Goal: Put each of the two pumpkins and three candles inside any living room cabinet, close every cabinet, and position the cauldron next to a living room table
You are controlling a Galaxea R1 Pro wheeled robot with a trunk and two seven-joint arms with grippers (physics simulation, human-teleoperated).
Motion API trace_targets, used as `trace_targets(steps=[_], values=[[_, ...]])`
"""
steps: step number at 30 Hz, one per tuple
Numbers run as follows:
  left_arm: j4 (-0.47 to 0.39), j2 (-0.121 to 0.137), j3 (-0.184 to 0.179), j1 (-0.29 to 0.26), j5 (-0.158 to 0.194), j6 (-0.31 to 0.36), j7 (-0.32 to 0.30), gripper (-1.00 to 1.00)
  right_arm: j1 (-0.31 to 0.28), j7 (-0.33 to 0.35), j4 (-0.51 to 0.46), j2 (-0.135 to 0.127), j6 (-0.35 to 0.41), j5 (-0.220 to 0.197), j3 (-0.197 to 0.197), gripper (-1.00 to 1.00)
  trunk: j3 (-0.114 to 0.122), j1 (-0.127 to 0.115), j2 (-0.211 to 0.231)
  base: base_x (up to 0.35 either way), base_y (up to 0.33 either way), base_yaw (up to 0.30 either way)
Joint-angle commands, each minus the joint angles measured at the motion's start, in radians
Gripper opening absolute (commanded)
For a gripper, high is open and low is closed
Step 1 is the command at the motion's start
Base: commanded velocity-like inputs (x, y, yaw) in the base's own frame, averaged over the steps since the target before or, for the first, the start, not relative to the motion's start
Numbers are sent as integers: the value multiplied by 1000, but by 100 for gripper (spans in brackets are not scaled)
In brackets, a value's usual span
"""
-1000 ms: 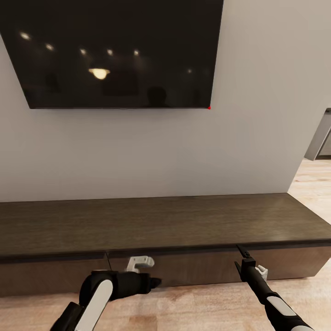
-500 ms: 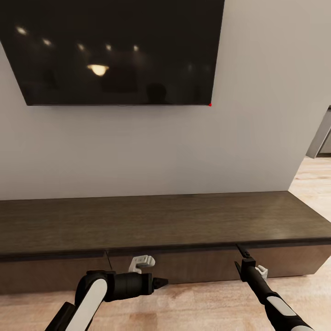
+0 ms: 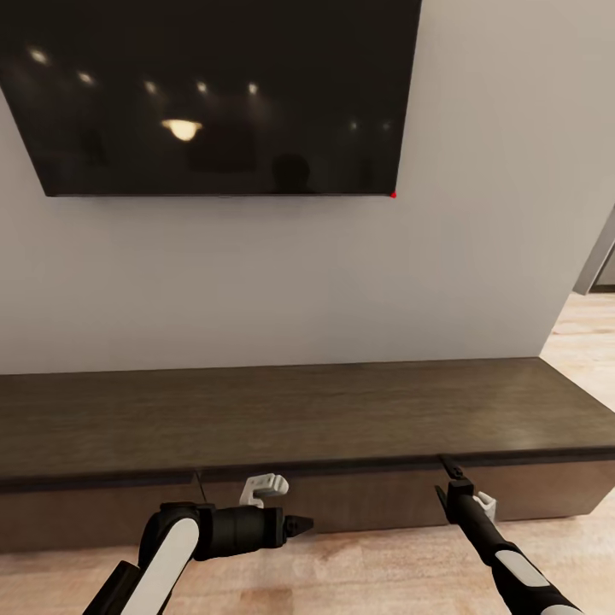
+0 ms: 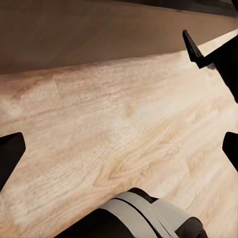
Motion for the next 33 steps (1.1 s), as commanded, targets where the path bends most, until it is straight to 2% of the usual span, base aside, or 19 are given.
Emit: trace_targets(steps=[1, 7, 12, 23, 26, 33], values=[[-1, 1, -1, -1, 7, 2, 7, 100, -1, 3, 1, 0, 10, 2, -2, 100, -1, 0, 0, 34, 9, 0], [-1, 0, -1, -1, 7, 2, 7, 100, -1, 5, 1, -11, 12, 16, -2, 100, -1, 0, 0, 14, 4, 0], [-1, 0, -1, -1, 7, 2, 7, 100, -1, 7, 2, -24, 75, 21, -2, 100, -1, 0, 0, 2, 0, 0], [-1, 0, -1, -1, 7, 2, 7, 100, -1, 36, 2, -36, 103, 23, -1, 100, -1, 0, 0, 0, 0, 0], [-1, 0, -1, -1, 7, 2, 7, 100, -1, 41, 1, -39, 104, 25, 10, 100, -1, 0, 0, 0, 0, 0], [-1, 0, -1, -1, 7, 2, 7, 100, -1, 69, 1, -50, 105, 60, 36, 100, -1, 0, 0, 0, 0, 0]])
